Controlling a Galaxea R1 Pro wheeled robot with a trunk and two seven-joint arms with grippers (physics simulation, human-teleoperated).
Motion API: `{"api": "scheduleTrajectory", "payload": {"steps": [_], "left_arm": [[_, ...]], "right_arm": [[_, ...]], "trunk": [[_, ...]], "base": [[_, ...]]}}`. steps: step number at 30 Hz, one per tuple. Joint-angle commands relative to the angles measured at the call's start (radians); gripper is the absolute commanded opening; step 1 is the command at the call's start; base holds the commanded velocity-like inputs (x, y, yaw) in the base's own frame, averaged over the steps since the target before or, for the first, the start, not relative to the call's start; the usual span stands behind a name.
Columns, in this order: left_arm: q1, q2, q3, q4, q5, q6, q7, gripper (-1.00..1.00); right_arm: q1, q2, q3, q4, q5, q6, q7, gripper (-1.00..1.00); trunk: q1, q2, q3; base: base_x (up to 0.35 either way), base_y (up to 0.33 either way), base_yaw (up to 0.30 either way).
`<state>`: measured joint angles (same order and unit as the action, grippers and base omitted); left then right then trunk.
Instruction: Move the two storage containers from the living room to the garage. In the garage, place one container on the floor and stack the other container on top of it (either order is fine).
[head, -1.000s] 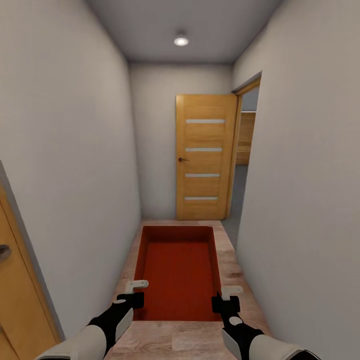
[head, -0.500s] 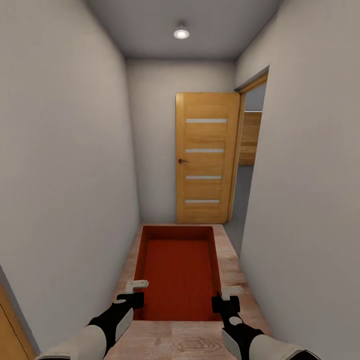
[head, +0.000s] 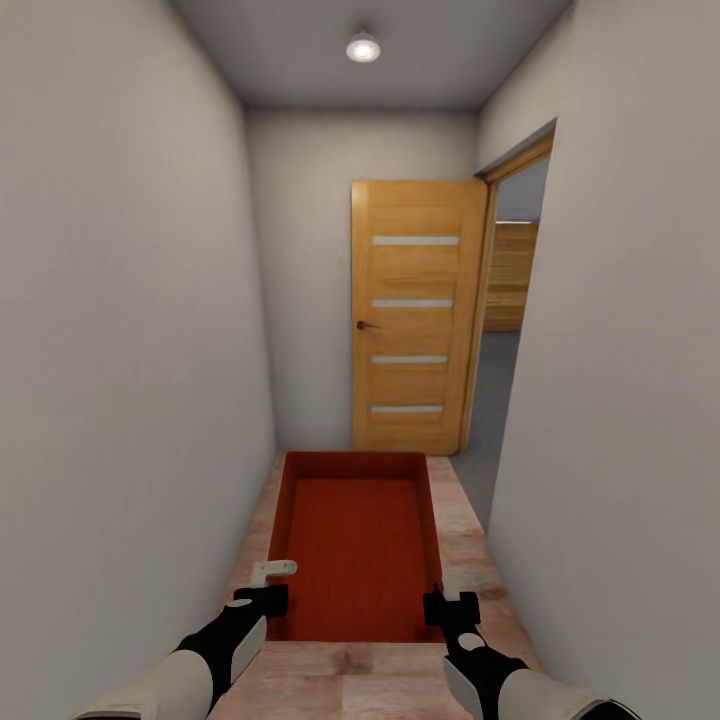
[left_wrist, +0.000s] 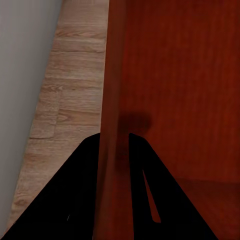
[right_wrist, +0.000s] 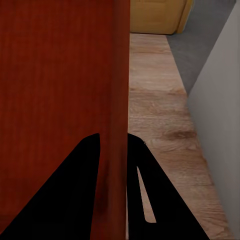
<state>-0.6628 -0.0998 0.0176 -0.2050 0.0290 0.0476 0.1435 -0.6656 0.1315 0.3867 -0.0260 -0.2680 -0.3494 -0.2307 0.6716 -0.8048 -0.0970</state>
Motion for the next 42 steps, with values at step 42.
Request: {"api": "scheduleTrajectory", "payload": {"steps": [42], "left_arm": [[0.0, 0.046, 0.031, -0.001, -0.004, 0.006, 0.025, -1.0]], "right_arm": [[-0.002, 0.0, -0.072, -0.003, 0.007, -0.016, -0.002, -1.0]], "trunk": [[0.001, -0.001, -0.002]], "base": [[0.322, 0.0, 0.0]]}}
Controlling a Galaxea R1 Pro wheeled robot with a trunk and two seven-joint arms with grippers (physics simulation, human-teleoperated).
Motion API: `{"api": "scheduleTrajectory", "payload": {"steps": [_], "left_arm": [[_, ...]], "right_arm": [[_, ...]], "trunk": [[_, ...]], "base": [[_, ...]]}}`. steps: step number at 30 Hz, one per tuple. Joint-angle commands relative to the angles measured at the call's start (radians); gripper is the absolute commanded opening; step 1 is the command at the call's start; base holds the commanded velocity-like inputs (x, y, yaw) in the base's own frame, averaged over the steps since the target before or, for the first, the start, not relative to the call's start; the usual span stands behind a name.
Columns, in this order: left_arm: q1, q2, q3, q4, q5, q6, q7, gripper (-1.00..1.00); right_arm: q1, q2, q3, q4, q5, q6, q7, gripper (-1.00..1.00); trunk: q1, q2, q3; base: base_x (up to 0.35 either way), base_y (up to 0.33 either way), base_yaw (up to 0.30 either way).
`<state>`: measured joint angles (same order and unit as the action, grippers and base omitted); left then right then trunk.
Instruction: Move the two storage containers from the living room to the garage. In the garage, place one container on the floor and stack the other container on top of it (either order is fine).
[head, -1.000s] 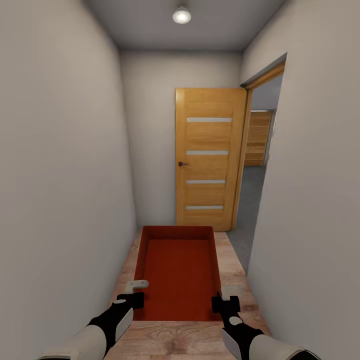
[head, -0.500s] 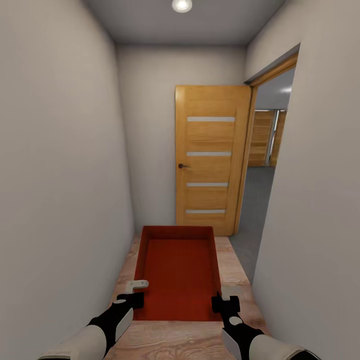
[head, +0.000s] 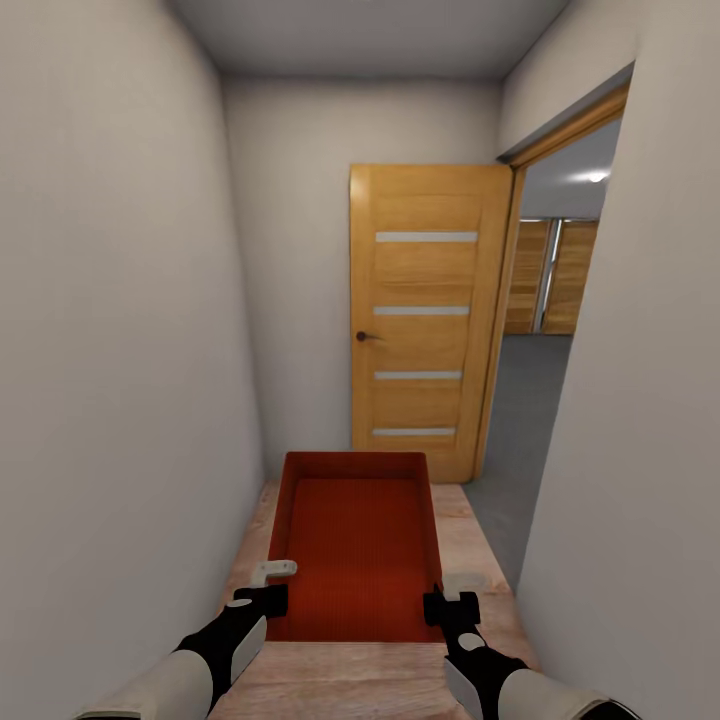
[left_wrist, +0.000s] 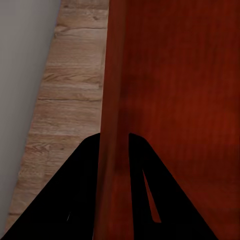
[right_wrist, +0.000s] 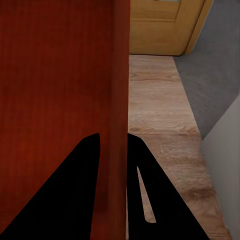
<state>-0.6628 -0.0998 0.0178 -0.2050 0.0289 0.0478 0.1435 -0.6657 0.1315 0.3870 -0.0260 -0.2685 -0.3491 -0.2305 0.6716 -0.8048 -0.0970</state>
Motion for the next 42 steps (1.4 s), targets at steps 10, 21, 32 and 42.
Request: {"api": "scheduleTrajectory", "payload": {"steps": [10, 21, 32, 42], "left_arm": [[0.0, 0.045, 0.031, 0.0, -0.004, 0.006, 0.025, -1.0], [0.002, 0.011, -0.012, -0.006, 0.009, 0.004, 0.005, -1.0], [0.003, 0.008, -0.027, -0.008, 0.023, 0.004, 0.011, -1.0], [0.003, 0.008, -0.033, -0.008, 0.028, 0.004, 0.011, -1.0]], "right_arm": [[-0.002, 0.0, -0.073, -0.003, 0.008, -0.016, -0.002, -1.0], [-0.002, 0.004, 0.076, 0.001, -0.076, -0.014, -0.003, -1.0], [-0.002, -0.003, 0.256, 0.004, -0.255, -0.017, -0.003, -1.0], [-0.001, -0.004, 0.378, 0.004, -0.378, -0.017, -0.003, -1.0]], "trunk": [[0.001, -0.001, -0.002], [0.001, -0.001, -0.002], [0.001, -0.001, -0.002], [0.001, -0.001, -0.002]], "base": [[0.322, 0.0, 0.0], [0.205, 0.0, 0.0], [0.0, 0.0, 0.0], [0.092, 0.0, 0.0]]}}
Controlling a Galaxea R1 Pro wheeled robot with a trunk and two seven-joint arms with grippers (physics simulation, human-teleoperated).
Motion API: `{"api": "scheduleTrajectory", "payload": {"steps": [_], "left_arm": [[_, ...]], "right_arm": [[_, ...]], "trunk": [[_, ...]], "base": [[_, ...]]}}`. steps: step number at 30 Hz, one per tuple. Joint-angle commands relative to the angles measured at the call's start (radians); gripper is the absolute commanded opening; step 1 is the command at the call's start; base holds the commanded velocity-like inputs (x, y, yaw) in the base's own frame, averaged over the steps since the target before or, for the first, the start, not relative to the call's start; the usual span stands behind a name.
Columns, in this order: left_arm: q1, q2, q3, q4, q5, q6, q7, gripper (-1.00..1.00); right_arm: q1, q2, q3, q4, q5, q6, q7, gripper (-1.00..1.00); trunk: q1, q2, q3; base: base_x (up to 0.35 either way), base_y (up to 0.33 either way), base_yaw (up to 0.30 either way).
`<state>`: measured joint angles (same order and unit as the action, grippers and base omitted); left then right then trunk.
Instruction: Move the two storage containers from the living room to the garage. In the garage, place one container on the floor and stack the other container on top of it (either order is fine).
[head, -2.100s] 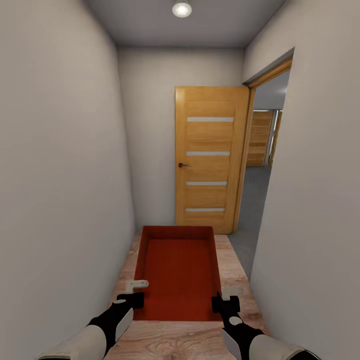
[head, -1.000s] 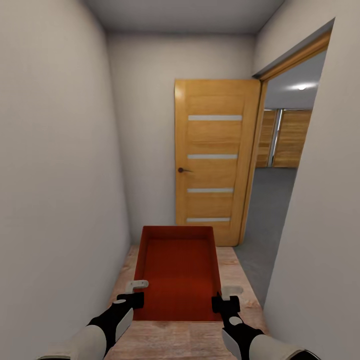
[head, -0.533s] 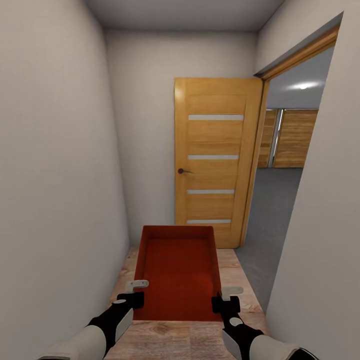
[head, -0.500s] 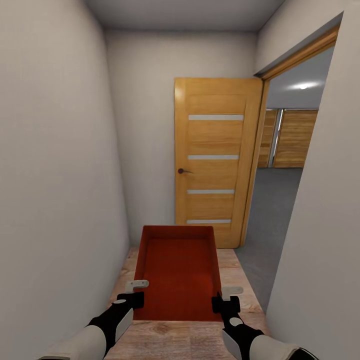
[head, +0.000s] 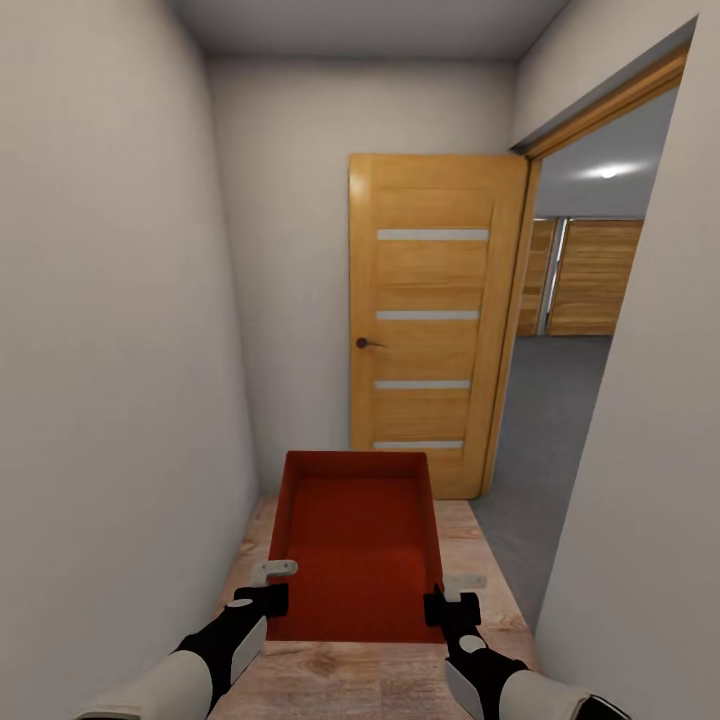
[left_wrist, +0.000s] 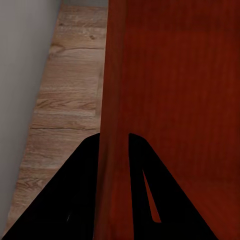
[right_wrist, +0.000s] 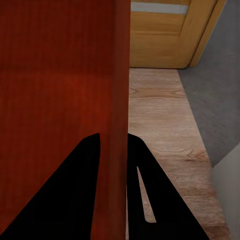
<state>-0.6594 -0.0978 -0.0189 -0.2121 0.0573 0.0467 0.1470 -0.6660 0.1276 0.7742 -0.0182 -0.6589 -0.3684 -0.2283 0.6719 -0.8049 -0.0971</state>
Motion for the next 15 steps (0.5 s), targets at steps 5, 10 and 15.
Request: {"api": "scheduleTrajectory", "payload": {"steps": [5, 10, 15], "left_arm": [[0.0, 0.03, 0.051, -0.001, -0.022, 0.005, 0.008, -1.0], [0.0, 0.03, 0.051, -0.001, -0.022, 0.005, 0.008, -1.0], [0.0, 0.03, 0.051, -0.001, -0.022, 0.005, 0.008, -1.0]], "right_arm": [[-0.001, 0.001, -0.392, -0.003, 0.374, 0.002, -0.005, -1.0], [-0.001, 0.001, -0.392, -0.003, 0.374, 0.002, -0.005, -1.0], [-0.001, 0.001, -0.392, -0.003, 0.374, 0.002, -0.005, -1.0]], "trunk": [[0.001, -0.001, -0.002], [0.001, -0.001, -0.002], [0.001, -0.001, -0.002]], "base": [[0.197, 0.0, 0.0], [0.206, 0.0, 0.0], [0.21, 0.0, 0.0]]}}
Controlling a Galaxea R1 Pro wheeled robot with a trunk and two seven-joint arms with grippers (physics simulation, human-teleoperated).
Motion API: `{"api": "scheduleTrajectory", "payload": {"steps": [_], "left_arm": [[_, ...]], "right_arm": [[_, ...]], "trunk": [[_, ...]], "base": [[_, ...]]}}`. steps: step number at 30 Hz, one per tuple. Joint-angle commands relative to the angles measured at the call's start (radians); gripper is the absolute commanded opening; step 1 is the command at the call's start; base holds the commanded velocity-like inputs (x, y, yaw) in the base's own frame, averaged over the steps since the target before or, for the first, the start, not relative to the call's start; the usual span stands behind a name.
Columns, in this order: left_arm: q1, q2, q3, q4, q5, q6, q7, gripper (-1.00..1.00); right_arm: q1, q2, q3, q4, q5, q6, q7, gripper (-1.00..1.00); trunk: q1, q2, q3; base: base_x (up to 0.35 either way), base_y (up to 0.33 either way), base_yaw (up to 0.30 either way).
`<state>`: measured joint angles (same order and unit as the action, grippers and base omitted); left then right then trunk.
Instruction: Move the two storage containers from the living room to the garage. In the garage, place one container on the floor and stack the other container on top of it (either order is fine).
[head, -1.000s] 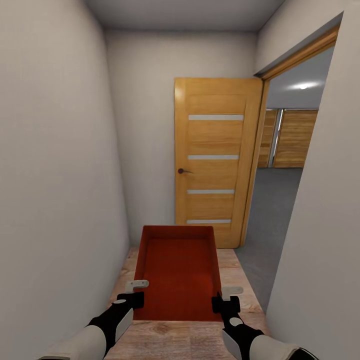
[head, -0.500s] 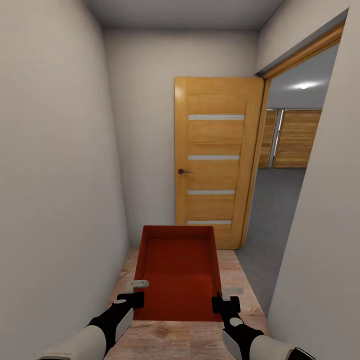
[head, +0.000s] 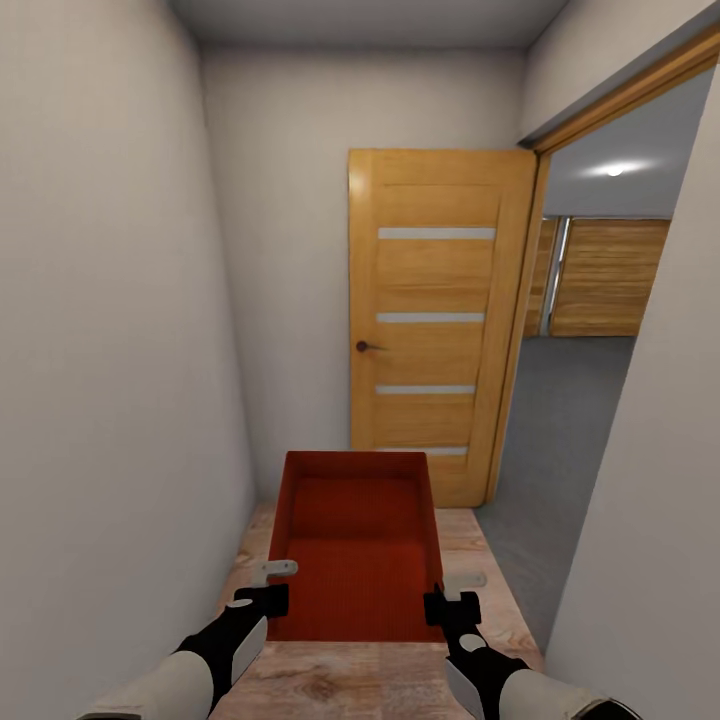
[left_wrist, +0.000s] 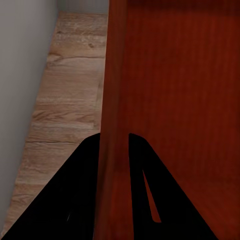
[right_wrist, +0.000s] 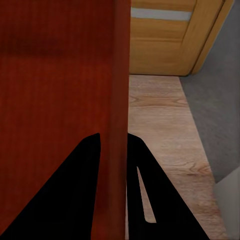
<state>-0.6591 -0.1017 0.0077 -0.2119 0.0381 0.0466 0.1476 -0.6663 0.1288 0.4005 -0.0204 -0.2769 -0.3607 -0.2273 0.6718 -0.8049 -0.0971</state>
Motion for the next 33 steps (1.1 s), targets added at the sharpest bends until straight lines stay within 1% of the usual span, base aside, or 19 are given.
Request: {"api": "scheduleTrajectory", "payload": {"steps": [1, 18, 33], "left_arm": [[-0.001, 0.034, 0.025, -0.001, -0.003, 0.006, 0.007, -1.0], [-0.001, 0.034, 0.025, -0.001, -0.003, 0.006, 0.007, -1.0], [-0.001, 0.034, 0.025, -0.001, -0.003, 0.006, 0.007, -1.0]], "right_arm": [[-0.001, 0.0, -0.019, -0.001, -0.008, -0.006, -0.006, -1.0], [-0.001, 0.0, -0.019, -0.001, -0.008, -0.005, -0.012, -1.0], [-0.001, 0.0, -0.019, -0.001, -0.008, -0.007, -0.012, -1.0]], "trunk": [[0.001, -0.001, -0.002], [0.001, -0.001, -0.002], [0.001, -0.001, -0.002]], "base": [[0.211, 0.0, 0.0], [0.206, 0.0, 0.0], [0.014, 0.0, 0.0]]}}
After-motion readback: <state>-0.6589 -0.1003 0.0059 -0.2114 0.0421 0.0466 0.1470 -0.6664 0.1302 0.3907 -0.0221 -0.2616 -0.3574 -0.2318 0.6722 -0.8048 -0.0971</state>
